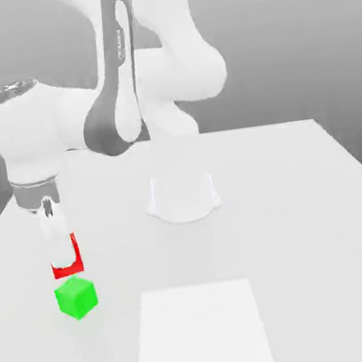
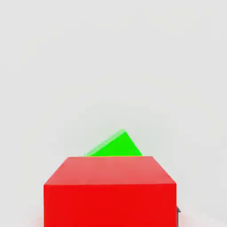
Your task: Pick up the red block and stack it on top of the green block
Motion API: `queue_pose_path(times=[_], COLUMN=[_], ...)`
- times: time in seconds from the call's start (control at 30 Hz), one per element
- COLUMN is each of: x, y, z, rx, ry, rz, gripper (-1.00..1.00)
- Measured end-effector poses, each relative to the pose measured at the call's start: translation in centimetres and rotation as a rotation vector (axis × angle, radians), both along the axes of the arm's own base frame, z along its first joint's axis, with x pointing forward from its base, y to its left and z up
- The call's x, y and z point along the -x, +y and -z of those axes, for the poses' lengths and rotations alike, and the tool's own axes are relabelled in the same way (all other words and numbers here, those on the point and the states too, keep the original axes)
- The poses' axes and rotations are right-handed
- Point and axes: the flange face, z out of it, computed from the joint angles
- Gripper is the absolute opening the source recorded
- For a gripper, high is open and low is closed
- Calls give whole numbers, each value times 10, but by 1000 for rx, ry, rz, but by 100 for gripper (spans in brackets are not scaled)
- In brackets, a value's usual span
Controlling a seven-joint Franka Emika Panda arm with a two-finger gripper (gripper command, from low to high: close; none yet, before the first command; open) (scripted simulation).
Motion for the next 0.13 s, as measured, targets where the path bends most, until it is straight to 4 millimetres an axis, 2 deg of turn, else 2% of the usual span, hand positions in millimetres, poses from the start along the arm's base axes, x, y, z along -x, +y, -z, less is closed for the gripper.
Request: queue_pose_path(times=[0.03, 0.07, 0.13], x=[0, 1, 1], y=[1, 1, 1], z=[10, 17, 17], rx=[0, 0, 0], ry=[0, 0, 0], rz=[0, 1, 1], gripper=[-100, 100, 100])
